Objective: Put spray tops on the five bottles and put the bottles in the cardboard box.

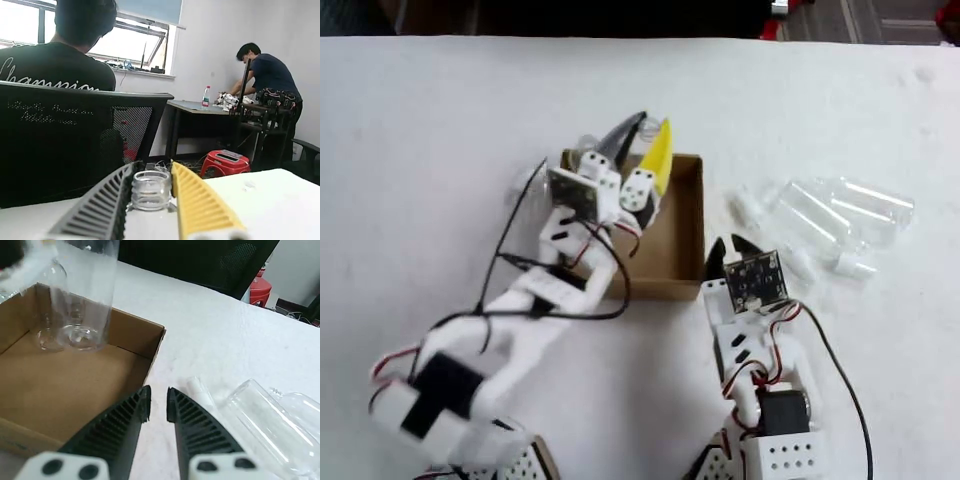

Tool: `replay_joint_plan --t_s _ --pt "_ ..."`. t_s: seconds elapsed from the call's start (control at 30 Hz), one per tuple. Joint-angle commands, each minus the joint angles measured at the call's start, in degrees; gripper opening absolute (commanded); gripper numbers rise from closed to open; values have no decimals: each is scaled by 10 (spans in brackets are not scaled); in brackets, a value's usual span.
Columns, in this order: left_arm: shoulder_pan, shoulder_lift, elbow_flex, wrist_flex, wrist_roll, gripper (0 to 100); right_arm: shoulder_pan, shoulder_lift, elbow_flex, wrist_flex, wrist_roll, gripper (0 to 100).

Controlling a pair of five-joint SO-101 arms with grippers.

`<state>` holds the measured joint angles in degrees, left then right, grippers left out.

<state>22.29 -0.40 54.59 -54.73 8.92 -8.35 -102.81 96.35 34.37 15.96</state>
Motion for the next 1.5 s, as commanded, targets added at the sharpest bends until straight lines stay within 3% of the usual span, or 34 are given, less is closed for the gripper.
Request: replay_joint_plan --t_s 0.0,0.3,0.53,1.23,1.47 --pt "4 66 -52 -40 -39 24 6 0 5 -2 6 43" --pt "-2 234 -127 -161 -119 24 5 0 5 -2 6 43" --pt "-20 290 -178 -161 -120 24 5 0 5 -2 6 43" --pt "-40 294 -179 -156 -123 25 5 1 5 -2 6 43" --pt "-44 291 -180 -105 -118 187 5 1 5 -1 6 43"
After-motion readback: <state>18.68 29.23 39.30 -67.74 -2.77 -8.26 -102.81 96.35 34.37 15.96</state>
